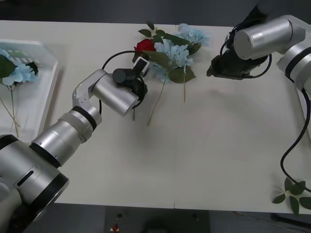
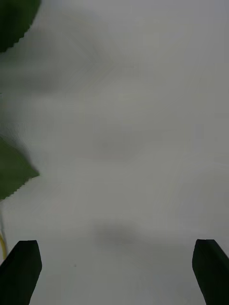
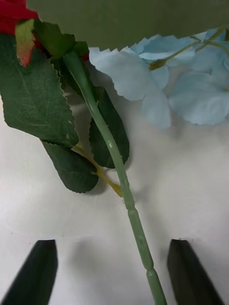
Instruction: Put the red flowers into the right box and the blue flowers into the left box
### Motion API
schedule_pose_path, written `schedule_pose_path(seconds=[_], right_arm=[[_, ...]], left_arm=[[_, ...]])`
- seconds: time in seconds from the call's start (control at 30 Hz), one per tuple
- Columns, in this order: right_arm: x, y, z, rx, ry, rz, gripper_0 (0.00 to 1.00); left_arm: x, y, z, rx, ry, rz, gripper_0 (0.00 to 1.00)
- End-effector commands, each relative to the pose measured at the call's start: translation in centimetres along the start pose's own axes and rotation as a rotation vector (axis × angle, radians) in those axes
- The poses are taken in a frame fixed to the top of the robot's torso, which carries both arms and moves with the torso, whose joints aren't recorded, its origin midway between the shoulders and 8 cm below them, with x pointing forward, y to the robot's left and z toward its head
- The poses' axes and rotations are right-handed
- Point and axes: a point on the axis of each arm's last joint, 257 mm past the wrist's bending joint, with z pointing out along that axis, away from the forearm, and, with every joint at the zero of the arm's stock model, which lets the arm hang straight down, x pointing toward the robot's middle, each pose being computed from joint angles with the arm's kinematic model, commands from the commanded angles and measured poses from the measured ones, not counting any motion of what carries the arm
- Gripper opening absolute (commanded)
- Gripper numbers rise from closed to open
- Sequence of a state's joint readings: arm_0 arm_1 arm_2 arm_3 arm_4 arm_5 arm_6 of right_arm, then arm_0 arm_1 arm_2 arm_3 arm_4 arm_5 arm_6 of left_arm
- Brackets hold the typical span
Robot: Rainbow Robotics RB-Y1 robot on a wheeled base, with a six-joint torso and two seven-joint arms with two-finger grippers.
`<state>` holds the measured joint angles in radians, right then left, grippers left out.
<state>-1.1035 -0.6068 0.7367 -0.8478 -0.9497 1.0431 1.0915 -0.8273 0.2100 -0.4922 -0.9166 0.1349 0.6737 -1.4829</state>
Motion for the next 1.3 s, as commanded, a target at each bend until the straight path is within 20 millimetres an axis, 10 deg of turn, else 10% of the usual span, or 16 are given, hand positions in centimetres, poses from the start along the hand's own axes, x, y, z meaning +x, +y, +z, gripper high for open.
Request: schedule_pose_path(seconds=[0.03, 0.73, 1.3], right_arm=[[-3.0, 4.8, -1.9, -0.065, -0.067, 0.054, 0.92], [-2.2, 10.4, 0.1, -0.014, -0.163, 0.019, 0.92], [-2.2, 11.9, 0.4, -0.028, -0.193, -0.017, 0.92]], left_arm=[[-2.5, -0.2, -0.4, -0.002, -0.034, -0.020, 0.00], [-3.6, 0.1, -1.0, 0.007, -0.050, -0.046, 0.00], [-7.2, 3.0, -10.8, 0.149, 0.013, -0.146, 0.00]])
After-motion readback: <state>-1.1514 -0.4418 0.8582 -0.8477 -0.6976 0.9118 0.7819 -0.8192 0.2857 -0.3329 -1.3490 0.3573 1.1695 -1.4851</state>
